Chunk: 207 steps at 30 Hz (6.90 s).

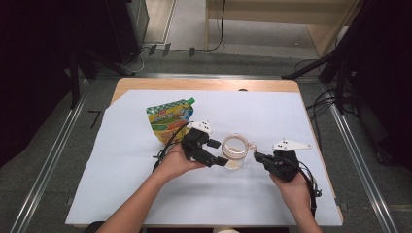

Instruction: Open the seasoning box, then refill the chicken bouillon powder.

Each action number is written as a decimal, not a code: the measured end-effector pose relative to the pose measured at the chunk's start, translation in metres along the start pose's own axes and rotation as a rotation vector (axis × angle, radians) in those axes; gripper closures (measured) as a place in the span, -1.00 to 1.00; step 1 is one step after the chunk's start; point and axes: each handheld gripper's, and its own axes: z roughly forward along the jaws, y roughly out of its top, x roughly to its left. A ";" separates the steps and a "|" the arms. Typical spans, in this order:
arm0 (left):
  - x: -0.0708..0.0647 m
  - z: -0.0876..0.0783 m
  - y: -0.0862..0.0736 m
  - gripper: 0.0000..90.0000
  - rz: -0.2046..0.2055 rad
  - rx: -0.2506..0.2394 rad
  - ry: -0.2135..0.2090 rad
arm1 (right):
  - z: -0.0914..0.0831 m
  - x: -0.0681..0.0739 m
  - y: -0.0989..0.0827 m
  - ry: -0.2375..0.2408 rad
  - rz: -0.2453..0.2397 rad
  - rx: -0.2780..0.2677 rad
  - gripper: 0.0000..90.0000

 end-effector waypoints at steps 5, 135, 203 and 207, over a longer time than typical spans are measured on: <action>0.003 0.008 0.005 -0.58 0.001 0.007 0.015 | -0.001 -0.006 0.004 -0.007 0.001 -0.005 1.00; -0.025 -0.034 0.023 0.09 -0.037 0.045 0.075 | -0.015 0.009 -0.011 0.120 0.009 -0.032 0.23; 0.034 -0.184 -0.040 0.21 -0.199 -0.124 0.346 | 0.017 0.060 -0.007 0.249 -0.182 0.052 0.07; 0.039 -0.170 -0.037 0.28 -0.214 -0.106 0.351 | 0.019 0.063 -0.009 0.251 -0.187 0.063 0.07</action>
